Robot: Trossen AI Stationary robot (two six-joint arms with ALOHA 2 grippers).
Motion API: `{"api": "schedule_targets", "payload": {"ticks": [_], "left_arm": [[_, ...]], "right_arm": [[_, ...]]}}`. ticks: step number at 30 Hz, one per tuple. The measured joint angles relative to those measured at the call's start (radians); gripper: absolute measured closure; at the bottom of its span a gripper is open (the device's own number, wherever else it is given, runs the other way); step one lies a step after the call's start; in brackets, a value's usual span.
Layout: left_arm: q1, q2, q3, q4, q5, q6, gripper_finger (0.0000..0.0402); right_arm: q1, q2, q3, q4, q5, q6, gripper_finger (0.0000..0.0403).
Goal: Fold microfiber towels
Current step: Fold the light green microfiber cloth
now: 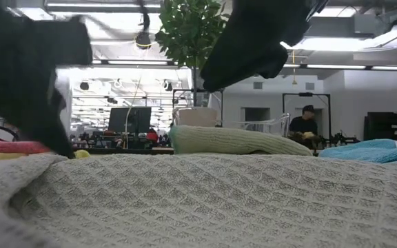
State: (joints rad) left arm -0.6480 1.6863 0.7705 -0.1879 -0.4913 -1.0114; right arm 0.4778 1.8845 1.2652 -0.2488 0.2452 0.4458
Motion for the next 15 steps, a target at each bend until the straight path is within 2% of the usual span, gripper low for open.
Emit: {"api": "schedule_targets", "payload": {"ticks": [5, 9, 15], "left_arm": [[-0.004, -0.083, 0.015, -0.004, -0.003, -0.008, 0.0267], [0.001, -0.096, 0.014, 0.004, -0.016, -0.041, 0.0267], [-0.004, -0.096, 0.015, 0.018, 0.035, -0.101, 0.0267]], "right_arm": [[0.003, 0.032, -0.027, 0.061, 0.045, 0.000, 0.0271], [0.020, 0.093, -0.028, 0.122, 0.044, 0.001, 0.0271], [0.038, 0.187, -0.028, 0.149, 0.046, 0.021, 0.0271]]}}
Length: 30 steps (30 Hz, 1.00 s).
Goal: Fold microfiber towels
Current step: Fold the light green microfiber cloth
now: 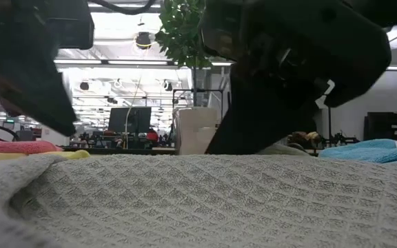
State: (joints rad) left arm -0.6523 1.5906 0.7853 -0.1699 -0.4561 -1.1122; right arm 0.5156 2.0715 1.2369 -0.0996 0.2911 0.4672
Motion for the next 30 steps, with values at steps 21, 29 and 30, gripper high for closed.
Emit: {"api": "schedule_targets", "payload": {"ticks": [21, 29, 30], "left_arm": [[-0.101, 0.165, 0.023, 0.008, -0.084, -0.612, 0.0267], [-0.092, 0.186, 0.120, -0.211, -0.028, -0.699, 0.0267], [-0.085, 0.180, 0.132, -0.261, 0.001, -0.692, 0.0267]], "right_arm": [[-0.001, 0.012, 0.000, 0.029, 0.004, 0.041, 0.0271], [-0.005, 0.012, 0.000, 0.035, 0.004, 0.040, 0.0271], [-0.007, 0.012, 0.000, 0.038, 0.003, 0.040, 0.0271]]}}
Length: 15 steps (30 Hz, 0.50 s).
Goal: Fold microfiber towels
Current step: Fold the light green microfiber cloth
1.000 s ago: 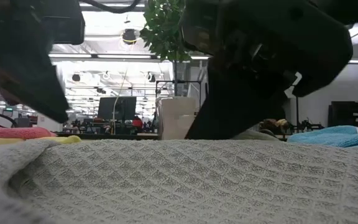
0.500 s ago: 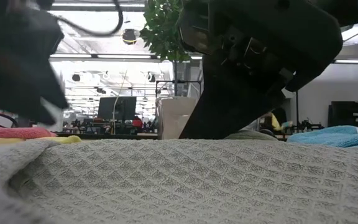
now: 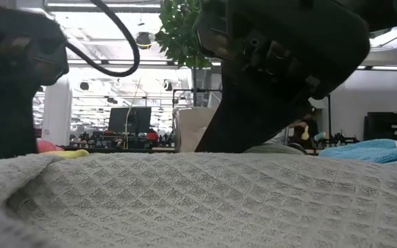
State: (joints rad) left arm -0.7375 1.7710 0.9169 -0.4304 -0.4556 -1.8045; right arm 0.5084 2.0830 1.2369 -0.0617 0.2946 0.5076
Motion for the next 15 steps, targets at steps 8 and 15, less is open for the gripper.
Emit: {"api": "schedule_targets", "payload": {"ticks": [8, 15], "left_arm": [[0.014, -0.086, 0.021, -0.193, 0.081, 0.077, 0.0267], [-0.006, -0.083, 0.020, -0.056, 0.117, -0.038, 0.0240]], "right_arm": [[-0.002, 0.000, 0.000, 0.002, 0.000, 0.000, 0.0271], [-0.002, 0.000, 0.000, 0.010, 0.000, -0.003, 0.0271]]}}
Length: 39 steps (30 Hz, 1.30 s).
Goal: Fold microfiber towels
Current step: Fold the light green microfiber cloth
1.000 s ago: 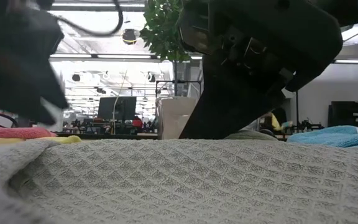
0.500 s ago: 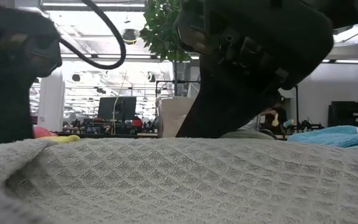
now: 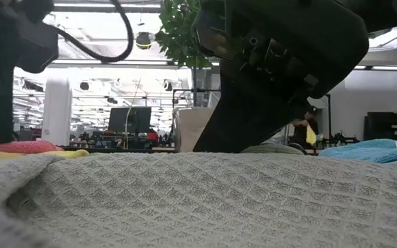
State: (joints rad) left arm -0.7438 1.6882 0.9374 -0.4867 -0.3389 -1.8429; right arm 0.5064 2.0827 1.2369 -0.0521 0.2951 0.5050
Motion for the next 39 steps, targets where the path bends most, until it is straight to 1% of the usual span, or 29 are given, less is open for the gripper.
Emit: {"api": "schedule_targets", "payload": {"ticks": [3, 7, 10, 16, 20, 23, 27, 30, 33, 36, 39], "left_arm": [[0.007, 0.000, 0.000, 0.048, 0.004, -0.003, 0.0211], [0.036, 0.006, 0.000, 0.000, 0.005, -0.045, 0.0173], [0.058, 0.019, -0.002, -0.018, 0.019, -0.084, 0.0154], [0.078, 0.074, -0.011, 0.083, 0.049, -0.106, 0.0145], [0.077, 0.086, -0.007, 0.070, 0.035, -0.181, 0.0145], [0.083, 0.082, -0.007, 0.056, 0.036, -0.235, 0.0157], [0.084, 0.089, -0.010, 0.104, 0.027, -0.193, 0.0201], [0.086, 0.092, -0.009, 0.094, 0.036, -0.230, 0.0238], [0.087, 0.092, -0.009, 0.087, 0.038, -0.226, 0.0268], [0.087, 0.093, -0.010, 0.086, 0.038, -0.220, 0.0291], [0.091, 0.094, -0.010, 0.088, 0.029, -0.221, 0.0305]], "right_arm": [[0.000, 0.000, 0.000, 0.001, 0.000, -0.006, 0.0271], [0.000, 0.000, 0.000, 0.002, 0.001, -0.009, 0.0271], [-0.001, 0.000, 0.000, 0.006, 0.001, -0.009, 0.0271], [-0.004, -0.001, 0.000, 0.016, 0.001, -0.016, 0.0271], [-0.011, -0.001, 0.000, 0.024, 0.001, -0.016, 0.0271], [-0.012, -0.001, 0.000, 0.030, 0.002, -0.016, 0.0271], [-0.019, -0.001, 0.000, 0.031, 0.002, -0.017, 0.0271], [-0.020, -0.001, 0.000, 0.031, 0.002, -0.017, 0.0271], [-0.020, -0.001, 0.000, 0.031, 0.001, -0.016, 0.0271], [-0.020, -0.001, 0.000, 0.031, 0.000, -0.016, 0.0271], [-0.020, -0.001, 0.000, 0.031, -0.001, -0.009, 0.0271]]}}
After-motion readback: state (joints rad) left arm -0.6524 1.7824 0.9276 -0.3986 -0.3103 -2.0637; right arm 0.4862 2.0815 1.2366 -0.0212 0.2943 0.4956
